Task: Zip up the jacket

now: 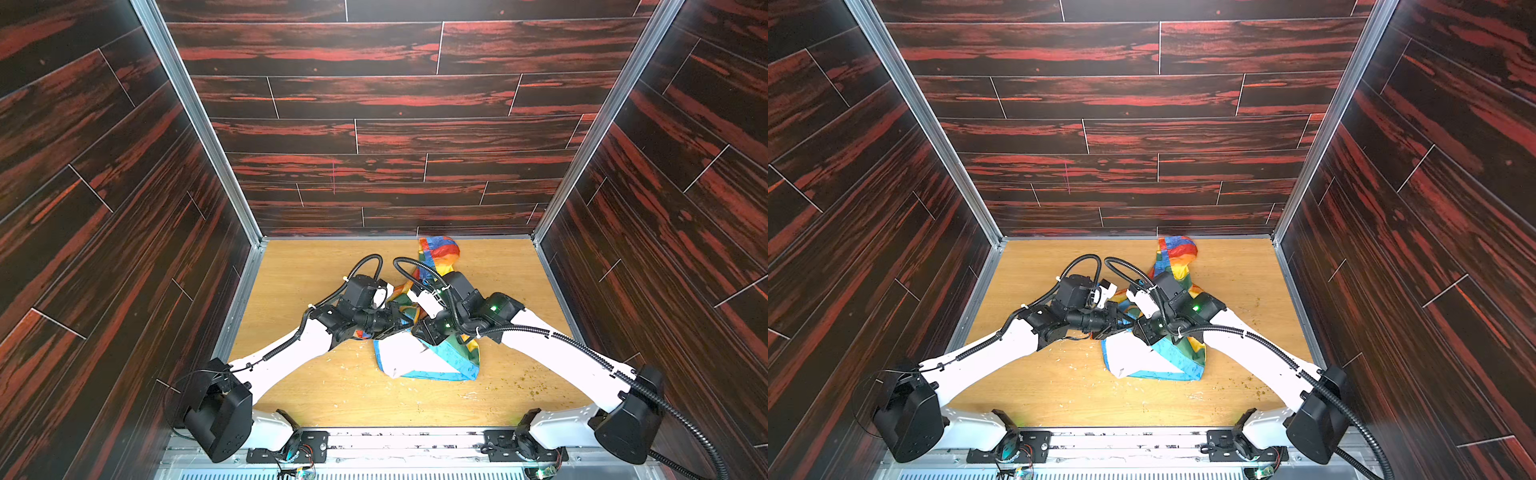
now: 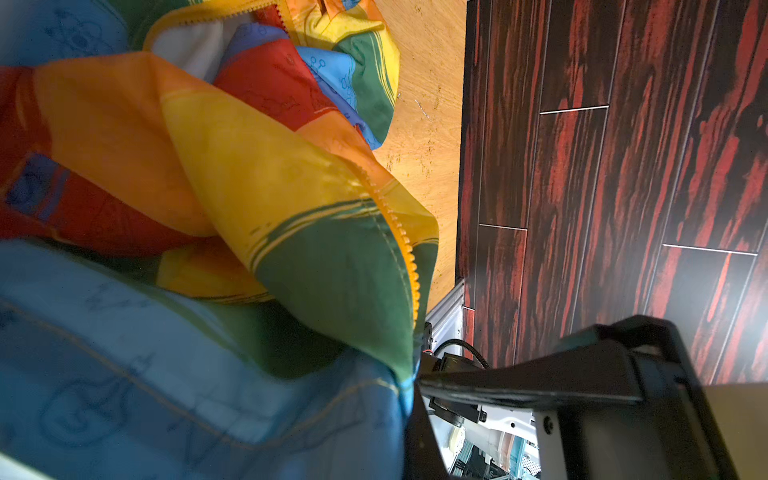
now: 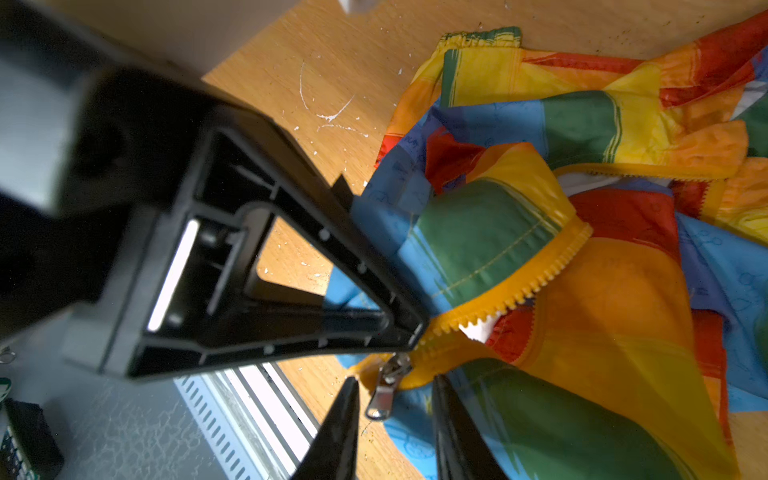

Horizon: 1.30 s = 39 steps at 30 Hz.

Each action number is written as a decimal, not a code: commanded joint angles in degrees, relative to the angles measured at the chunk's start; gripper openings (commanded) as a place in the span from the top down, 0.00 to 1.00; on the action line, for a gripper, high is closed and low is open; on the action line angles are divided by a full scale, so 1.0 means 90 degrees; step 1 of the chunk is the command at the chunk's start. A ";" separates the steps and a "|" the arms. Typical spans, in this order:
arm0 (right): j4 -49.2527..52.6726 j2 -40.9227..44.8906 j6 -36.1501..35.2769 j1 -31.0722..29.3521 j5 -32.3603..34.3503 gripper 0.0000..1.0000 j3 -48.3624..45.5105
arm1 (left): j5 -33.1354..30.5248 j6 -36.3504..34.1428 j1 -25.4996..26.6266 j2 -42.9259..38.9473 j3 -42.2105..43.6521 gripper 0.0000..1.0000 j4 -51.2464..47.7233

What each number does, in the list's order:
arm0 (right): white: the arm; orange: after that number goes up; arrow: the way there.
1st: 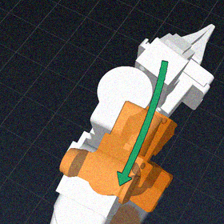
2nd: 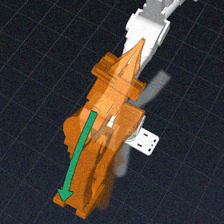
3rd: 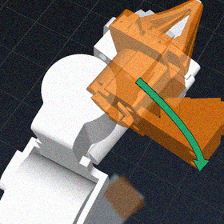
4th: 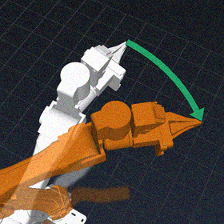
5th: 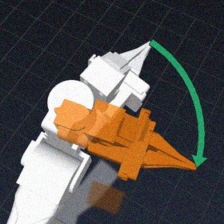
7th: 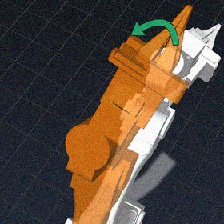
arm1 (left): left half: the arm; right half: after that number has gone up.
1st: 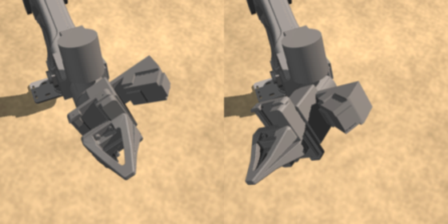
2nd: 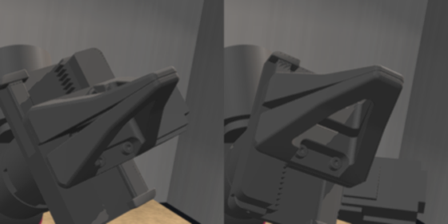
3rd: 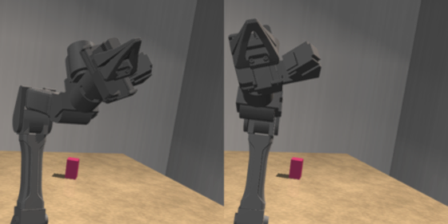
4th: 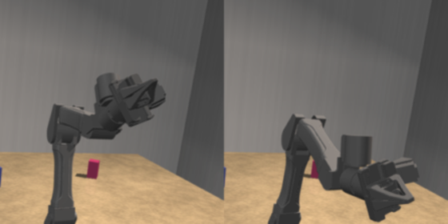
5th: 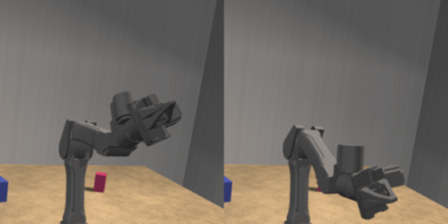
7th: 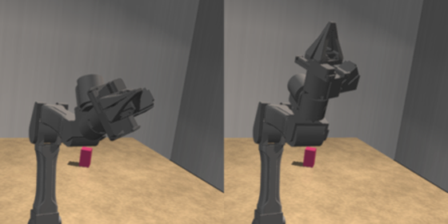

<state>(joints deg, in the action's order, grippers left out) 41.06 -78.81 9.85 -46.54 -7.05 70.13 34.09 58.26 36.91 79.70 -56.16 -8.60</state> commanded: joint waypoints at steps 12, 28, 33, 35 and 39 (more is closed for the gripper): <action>-0.0176 0.0006 -0.0003 -0.0035 -0.0303 0.68 -0.0272 | 0.0005 -0.0068 -0.0028 -0.0301 -0.0142 1.00 -0.0061; -0.0158 0.0060 -0.0010 -0.0030 -0.0092 0.89 -0.0280 | 0.0013 -0.0069 -0.0029 -0.0356 -0.0088 1.00 -0.0079; -0.0114 0.0092 -0.0047 -0.0031 0.0057 0.93 -0.0272 | 0.0023 -0.0078 -0.0028 -0.0351 -0.0094 1.00 -0.0076; -0.0114 0.0094 -0.0050 -0.0027 0.0107 0.95 -0.0263 | 0.0021 -0.0087 -0.0030 -0.0346 -0.0090 1.00 -0.0073; -0.0110 0.0102 -0.0052 -0.0024 0.0166 0.99 -0.0263 | 0.0032 -0.0090 -0.0035 -0.0350 -0.0080 1.00 -0.0072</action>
<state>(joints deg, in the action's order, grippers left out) 39.09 -78.76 10.28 -46.65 -6.96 68.07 33.63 58.24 36.73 78.67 -56.16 -9.21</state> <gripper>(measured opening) 0.053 0.068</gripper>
